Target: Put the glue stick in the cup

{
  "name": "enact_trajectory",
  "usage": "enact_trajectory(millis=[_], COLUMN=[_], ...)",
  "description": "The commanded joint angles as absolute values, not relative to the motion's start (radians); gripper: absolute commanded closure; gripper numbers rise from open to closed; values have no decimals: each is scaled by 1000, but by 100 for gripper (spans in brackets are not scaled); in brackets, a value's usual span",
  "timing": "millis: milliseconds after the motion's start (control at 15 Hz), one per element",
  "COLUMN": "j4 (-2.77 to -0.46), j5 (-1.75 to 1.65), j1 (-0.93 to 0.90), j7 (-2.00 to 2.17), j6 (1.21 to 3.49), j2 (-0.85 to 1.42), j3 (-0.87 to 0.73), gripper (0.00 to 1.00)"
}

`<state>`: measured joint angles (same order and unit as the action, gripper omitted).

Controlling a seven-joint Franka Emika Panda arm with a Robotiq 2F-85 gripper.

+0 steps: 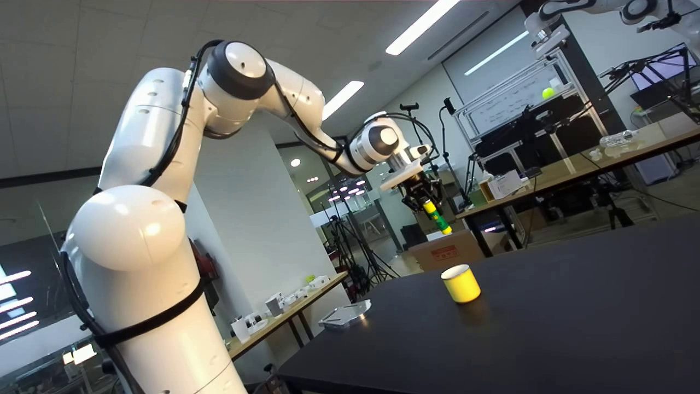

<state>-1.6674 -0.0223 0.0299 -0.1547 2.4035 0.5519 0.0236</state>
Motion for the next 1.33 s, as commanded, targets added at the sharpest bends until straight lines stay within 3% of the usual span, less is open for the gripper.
enact_trajectory(millis=[0,1267], j4=[-1549,-1361], j5=[-14,16], j1=[25,44], j7=[-152,-175], j6=[2316,2269], j2=[651,959], j3=[32,43], gripper=[91,91])
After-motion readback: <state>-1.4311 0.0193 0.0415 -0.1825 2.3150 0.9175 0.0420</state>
